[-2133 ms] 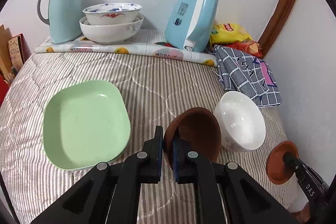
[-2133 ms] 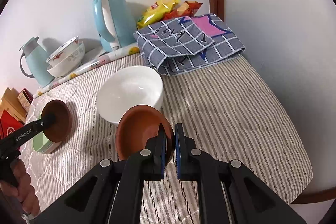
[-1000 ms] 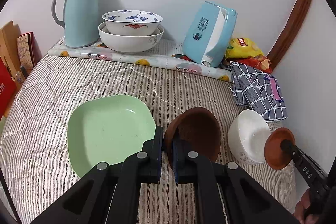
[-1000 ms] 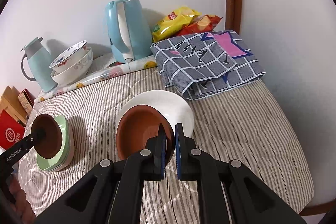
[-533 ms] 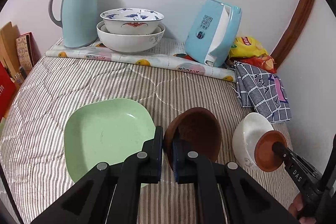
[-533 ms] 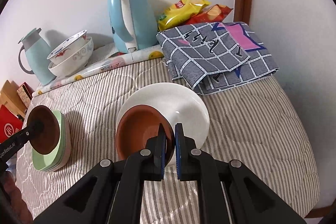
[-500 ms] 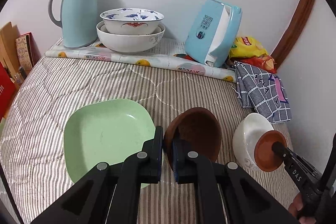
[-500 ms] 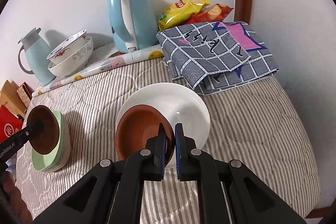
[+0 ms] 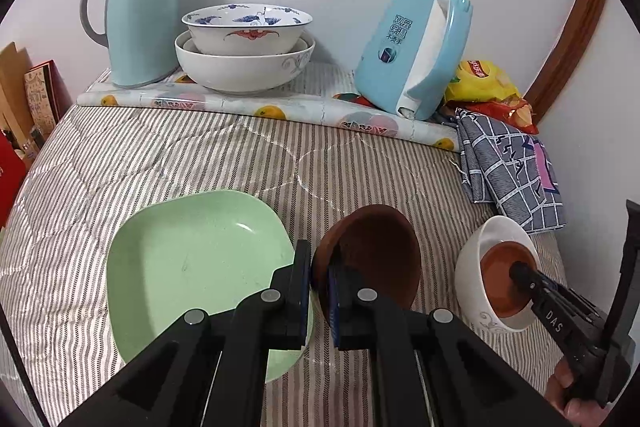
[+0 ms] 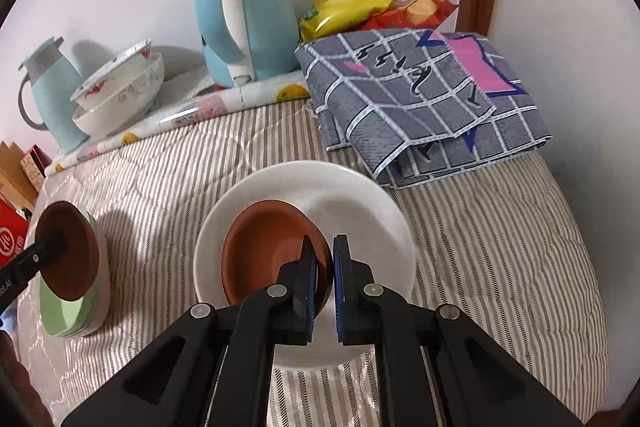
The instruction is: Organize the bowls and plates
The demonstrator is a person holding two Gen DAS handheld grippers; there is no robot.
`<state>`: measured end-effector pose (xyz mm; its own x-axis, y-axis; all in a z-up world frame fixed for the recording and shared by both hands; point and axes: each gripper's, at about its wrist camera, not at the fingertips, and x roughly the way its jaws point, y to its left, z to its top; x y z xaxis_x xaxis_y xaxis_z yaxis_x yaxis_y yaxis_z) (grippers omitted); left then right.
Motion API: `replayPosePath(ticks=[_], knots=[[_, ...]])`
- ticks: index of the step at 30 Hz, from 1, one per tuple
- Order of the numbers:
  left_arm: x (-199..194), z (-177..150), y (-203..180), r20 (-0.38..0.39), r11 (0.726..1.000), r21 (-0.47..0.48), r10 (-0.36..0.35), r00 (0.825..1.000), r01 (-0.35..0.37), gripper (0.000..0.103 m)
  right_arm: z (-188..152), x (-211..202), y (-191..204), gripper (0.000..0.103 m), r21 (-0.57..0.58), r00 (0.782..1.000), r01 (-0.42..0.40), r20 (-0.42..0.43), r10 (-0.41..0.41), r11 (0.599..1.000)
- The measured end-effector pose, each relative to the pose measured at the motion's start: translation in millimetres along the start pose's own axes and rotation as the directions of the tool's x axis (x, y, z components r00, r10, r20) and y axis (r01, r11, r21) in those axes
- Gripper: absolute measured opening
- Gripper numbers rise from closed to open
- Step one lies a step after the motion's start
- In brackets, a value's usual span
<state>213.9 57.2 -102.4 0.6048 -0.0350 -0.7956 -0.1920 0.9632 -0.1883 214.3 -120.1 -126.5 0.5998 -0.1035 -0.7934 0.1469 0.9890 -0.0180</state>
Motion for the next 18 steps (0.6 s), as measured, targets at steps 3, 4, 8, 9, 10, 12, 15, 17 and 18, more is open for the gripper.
replayPosePath(ticks=[3,4,8,9,10,12,15,17,18], knots=[[2.2,1.0,0.8,0.0,1.0,-0.002,0.0,1.0,0.0,0.008,1.1,6.4,0.4,0.008,-0.009,1.0,0.006,-0.014,-0.006,1.0],[3.1,1.5,1.2,0.0,1.0,-0.002,0.0,1.0,0.0,0.008,1.4,7.8,0.1,0.008,-0.011,1.0,0.008,-0.015,-0.008,1.0],[5.9,3.1,1.8,-0.004,1.0,-0.002,-0.001,1.0,0.001,0.008,2.8,13.3,-1.5,0.008,-0.008,1.0,0.012,-0.026,-0.012,1.0],[6.1,3.2,1.8,-0.004,1.0,-0.003,-0.001,1.0,0.001,0.008,3.1,14.8,-1.7,0.008,-0.007,0.999,0.012,-0.031,-0.012,1.0],[6.8,3.5,2.0,-0.004,1.0,-0.005,-0.002,1.0,0.002,0.008,3.8,16.4,-1.8,0.008,-0.007,0.999,0.012,-0.036,-0.012,1.0],[8.7,4.2,2.4,-0.005,1.0,-0.005,-0.004,1.0,0.004,0.008,4.2,19.4,-2.4,0.008,-0.005,0.999,0.012,-0.045,-0.012,1.0],[9.9,4.5,3.8,-0.006,1.0,-0.01,-0.009,1.0,0.009,0.008,5.2,22.9,-3.6,0.008,-0.001,0.998,0.009,-0.056,-0.009,1.0],[10.1,4.5,4.4,-0.008,1.0,-0.009,-0.011,1.0,0.011,0.008,6.6,24.0,-4.0,0.008,-0.002,0.998,0.01,-0.062,-0.01,1.0],[10.3,4.6,4.7,-0.008,1.0,-0.01,-0.013,1.0,0.013,0.008,6.9,24.5,-3.7,0.008,-0.008,0.998,0.014,-0.064,-0.015,1.0]])
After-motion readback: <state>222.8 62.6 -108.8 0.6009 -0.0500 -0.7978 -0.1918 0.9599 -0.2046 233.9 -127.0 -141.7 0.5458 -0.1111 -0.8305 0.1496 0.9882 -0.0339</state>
